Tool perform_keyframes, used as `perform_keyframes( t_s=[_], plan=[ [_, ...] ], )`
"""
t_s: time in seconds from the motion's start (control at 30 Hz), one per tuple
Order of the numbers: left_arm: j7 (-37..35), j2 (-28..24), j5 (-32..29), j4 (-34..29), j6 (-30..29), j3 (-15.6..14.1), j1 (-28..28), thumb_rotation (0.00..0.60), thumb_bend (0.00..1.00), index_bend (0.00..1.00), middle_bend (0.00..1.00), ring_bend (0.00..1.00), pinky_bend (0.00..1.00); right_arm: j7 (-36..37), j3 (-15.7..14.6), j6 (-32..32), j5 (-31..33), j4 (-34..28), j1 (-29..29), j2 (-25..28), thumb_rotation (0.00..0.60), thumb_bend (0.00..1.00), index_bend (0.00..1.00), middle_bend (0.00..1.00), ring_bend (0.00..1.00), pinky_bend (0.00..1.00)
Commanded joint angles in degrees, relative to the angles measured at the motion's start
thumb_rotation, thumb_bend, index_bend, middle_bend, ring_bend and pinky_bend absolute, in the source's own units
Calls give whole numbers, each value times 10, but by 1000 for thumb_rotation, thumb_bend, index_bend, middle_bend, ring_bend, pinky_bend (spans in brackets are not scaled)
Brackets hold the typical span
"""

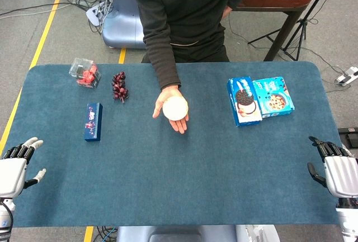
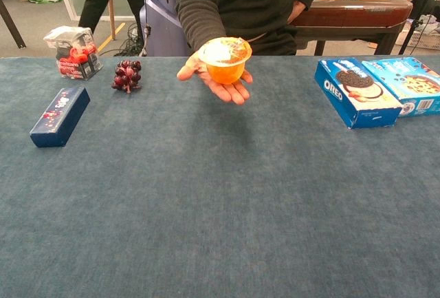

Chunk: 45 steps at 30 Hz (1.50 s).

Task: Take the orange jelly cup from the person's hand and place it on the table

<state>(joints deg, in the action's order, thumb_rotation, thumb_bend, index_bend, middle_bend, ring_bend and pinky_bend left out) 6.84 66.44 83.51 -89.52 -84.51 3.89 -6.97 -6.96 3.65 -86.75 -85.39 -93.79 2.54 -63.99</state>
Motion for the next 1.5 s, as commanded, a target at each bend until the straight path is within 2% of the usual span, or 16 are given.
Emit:
perform_keyframes(
  t_s=[0.03,0.53,0.87,1.1,1.27,1.5],
  plan=[
    [-1,0,0,1,0,0,0,600,228,206,175,196,200,0,0,1,0,0,0,0,600,336,168,306,243,362],
    [0,0,1,0,-1,-1,2,600,228,207,175,197,200,-1,-3,7,-7,-2,4,3,600,336,168,306,243,362],
    [3,-2,3,-5,-2,-1,1,600,228,207,175,197,200,-3,-2,48,-42,-28,43,18,600,336,168,302,243,362],
    [7,-2,4,-8,-2,-2,1,600,228,207,175,196,200,6,17,146,-53,-68,123,29,600,328,168,261,215,350],
    [9,-3,3,-10,-6,-3,4,600,228,207,175,197,200,15,38,226,-40,-91,189,19,600,286,117,219,186,312],
    [11,-5,3,-13,-12,-4,9,600,228,207,175,197,200,12,67,295,-15,-90,261,-11,600,189,72,172,137,255]
  ],
)
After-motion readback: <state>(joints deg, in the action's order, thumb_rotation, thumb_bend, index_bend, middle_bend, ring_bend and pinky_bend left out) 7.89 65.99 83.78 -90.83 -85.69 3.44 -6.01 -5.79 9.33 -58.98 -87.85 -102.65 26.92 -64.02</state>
